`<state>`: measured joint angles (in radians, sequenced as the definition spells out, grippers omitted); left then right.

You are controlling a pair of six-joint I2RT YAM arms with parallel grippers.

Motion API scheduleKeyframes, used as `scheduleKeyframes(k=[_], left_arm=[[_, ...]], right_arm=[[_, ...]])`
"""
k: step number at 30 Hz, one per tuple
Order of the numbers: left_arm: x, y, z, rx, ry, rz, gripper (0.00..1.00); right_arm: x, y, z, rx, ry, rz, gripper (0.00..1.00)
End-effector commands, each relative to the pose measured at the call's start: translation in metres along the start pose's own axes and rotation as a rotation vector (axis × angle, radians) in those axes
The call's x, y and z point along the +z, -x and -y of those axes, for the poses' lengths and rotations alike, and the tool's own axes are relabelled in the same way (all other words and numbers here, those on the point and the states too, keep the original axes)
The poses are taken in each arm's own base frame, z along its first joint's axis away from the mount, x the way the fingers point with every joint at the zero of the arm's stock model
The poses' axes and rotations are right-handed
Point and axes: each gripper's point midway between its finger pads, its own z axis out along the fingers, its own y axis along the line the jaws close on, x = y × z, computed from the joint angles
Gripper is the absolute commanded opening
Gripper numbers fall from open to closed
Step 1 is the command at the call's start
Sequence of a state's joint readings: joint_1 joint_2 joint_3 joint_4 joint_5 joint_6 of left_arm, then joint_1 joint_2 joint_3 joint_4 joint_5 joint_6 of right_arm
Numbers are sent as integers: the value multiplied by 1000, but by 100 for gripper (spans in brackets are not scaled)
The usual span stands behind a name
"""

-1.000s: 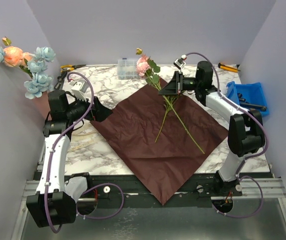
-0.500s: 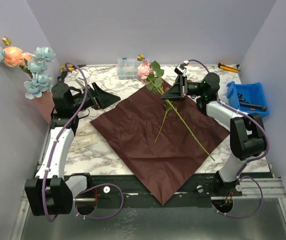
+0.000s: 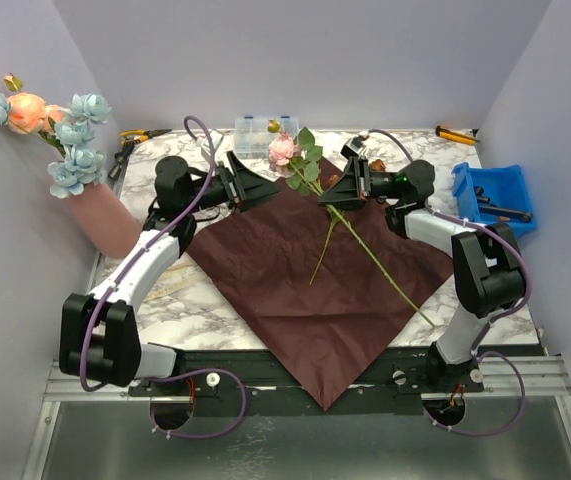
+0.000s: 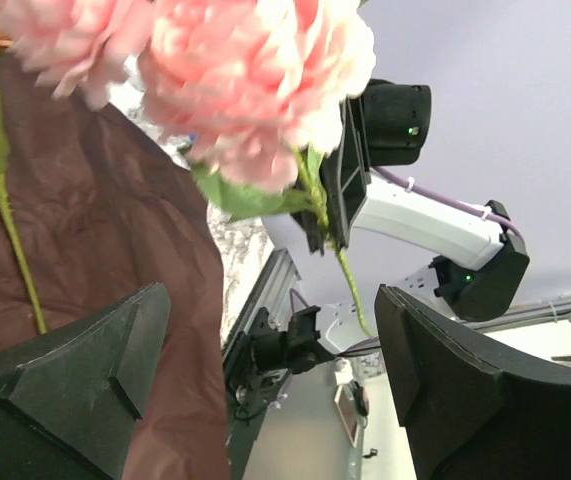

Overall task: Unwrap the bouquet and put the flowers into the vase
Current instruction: Insert the fake flower into the vase.

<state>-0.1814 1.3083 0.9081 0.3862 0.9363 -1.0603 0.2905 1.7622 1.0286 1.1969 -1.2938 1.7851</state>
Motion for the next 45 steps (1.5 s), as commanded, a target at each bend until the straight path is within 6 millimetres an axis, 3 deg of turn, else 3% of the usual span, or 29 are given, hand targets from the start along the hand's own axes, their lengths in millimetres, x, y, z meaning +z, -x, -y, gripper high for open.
scheduleKeyframes(k=[1,6,12,16,23,24,26,30,34,40,45], left_arm=[[26,22,21,-7,-60,58,91],[51,30,23,-60,-87,69,88],[74,29,22,-103,-108,55,73],[81,29,13,-145,-108,49,51],[78,28,21,-132,-140,51,15],[77,28,24,-122,-146,51,9],[73,29,31,-91,-158,53,0],[66,31,42,-22,-155,49,0],[57,33,52,131,-103,43,0],[33,43,58,466,86,40,0],[-4,68,87,750,265,82,0]], right_arm=[[6,-5,1,-31,33,13,1],[13,-11,2,-25,42,4,1],[19,-18,4,-39,42,-24,1],[24,-25,4,-57,44,-53,1],[24,-28,5,-97,39,-65,1],[24,-28,5,-106,35,-65,4],[24,-29,6,-129,27,-74,21],[23,-33,4,-178,20,-111,53],[18,-35,-8,-271,21,-134,76],[3,-30,-13,-347,-26,-103,88],[-6,-25,-8,-408,-80,-73,96]])
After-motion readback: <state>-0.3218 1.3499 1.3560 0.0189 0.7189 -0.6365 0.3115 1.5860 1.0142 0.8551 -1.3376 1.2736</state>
